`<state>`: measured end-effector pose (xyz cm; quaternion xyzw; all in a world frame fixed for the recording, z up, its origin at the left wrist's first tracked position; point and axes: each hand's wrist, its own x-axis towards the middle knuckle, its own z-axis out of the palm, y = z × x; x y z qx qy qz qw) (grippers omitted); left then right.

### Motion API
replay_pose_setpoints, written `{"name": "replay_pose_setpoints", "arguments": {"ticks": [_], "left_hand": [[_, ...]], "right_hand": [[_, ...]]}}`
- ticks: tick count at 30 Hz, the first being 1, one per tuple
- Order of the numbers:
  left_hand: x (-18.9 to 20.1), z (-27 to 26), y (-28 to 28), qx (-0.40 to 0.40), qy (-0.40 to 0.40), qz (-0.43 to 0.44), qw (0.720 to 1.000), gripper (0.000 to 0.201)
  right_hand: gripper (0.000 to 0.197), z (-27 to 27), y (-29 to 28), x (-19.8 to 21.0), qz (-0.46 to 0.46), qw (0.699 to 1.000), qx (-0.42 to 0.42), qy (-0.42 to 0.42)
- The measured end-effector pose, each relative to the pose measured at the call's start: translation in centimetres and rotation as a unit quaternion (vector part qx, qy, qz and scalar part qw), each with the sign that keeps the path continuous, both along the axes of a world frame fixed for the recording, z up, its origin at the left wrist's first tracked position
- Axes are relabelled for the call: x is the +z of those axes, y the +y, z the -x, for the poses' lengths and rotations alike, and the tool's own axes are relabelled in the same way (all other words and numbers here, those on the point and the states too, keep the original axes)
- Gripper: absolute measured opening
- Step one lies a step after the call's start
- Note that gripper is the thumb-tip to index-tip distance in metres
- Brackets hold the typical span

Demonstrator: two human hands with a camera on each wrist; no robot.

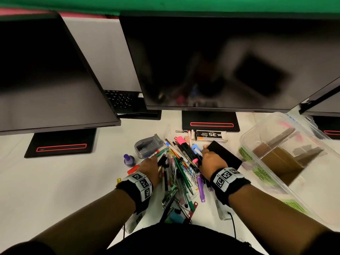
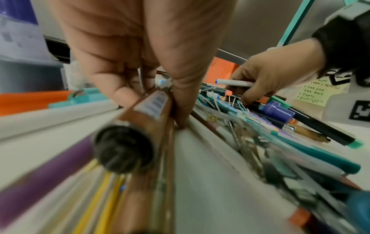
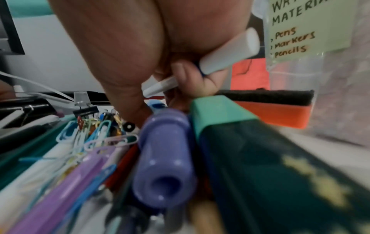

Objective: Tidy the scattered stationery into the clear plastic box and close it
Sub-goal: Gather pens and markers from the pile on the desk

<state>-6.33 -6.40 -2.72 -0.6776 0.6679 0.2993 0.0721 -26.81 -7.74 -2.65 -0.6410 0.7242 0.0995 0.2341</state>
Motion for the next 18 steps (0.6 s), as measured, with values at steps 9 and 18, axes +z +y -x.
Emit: {"name": "replay_pose_setpoints", "arguments": {"ticks": [9, 18], "left_hand": [[-0.7, -1.2, -0.8, 0.030, -0.004, -0.003, 1.000, 0.049], [-0.4, -1.1, -0.6, 0.012, -0.018, -0.053, 0.998, 0.026]], "right_hand": [[0.032, -2.1, -2.6, 1.2, 0.090, 0.995, -0.017, -0.047], [0.055, -4.2, -3.6, -1.2, 0.022, 0.998, 0.043, -0.028]]}}
